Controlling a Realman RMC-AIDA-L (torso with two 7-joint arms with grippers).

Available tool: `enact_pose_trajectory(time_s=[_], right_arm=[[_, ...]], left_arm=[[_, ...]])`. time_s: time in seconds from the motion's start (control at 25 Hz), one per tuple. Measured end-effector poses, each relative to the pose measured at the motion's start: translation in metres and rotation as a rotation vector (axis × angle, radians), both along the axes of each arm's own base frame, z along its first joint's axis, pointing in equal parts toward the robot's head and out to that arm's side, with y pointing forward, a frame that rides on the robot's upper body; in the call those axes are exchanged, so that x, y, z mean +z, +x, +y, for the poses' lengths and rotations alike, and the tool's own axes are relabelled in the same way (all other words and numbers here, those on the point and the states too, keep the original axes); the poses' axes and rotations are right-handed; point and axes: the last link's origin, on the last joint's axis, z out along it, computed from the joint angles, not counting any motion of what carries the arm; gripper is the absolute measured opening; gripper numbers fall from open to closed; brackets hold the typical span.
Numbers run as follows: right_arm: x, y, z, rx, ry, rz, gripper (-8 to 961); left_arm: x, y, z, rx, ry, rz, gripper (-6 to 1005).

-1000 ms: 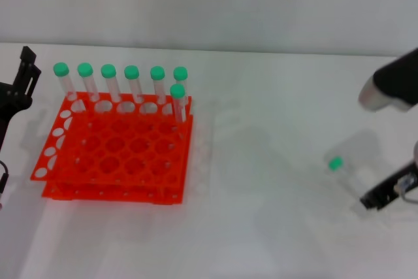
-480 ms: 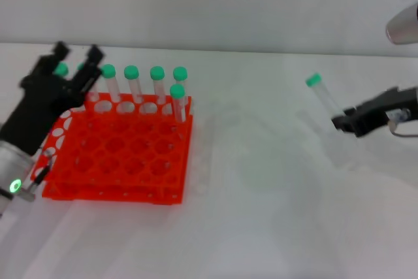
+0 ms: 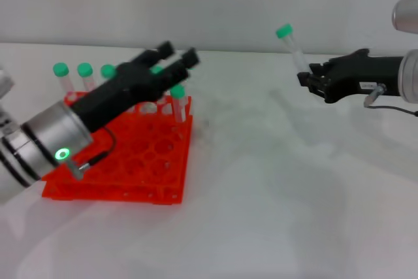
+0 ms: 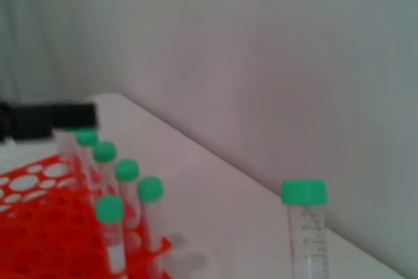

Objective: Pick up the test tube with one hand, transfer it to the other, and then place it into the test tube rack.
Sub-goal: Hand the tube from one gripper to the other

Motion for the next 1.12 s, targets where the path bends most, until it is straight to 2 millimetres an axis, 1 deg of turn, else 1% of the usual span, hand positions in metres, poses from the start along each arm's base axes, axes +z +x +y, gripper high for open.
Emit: enact_pose_trajectory(time_s=[0.16,0.48,0.72,1.12], right_arm=[[-0.004,-0.002,0.001,0.044,0.002,0.022,186],[-0.019,-0.018,-0.005,0.14,-0.034,0.018,186],[-0.025,-0.028,-0.007,0.174,-0.047,0.015,187],[-0.029,-0.043,-0.015,0.24,-0.058,0.031,186]], left_arm=[[-0.007,0.015,0.006,-0.038,-0.067,0.01,735],[-0.015,0.036,0.015,-0.071,-0.151,0.004,731],[-0.017,0.041,0.019,-0.074,-0.179,0.014,729],[-0.017,0.038,0.018,-0.063,-0.183,0.022,724]])
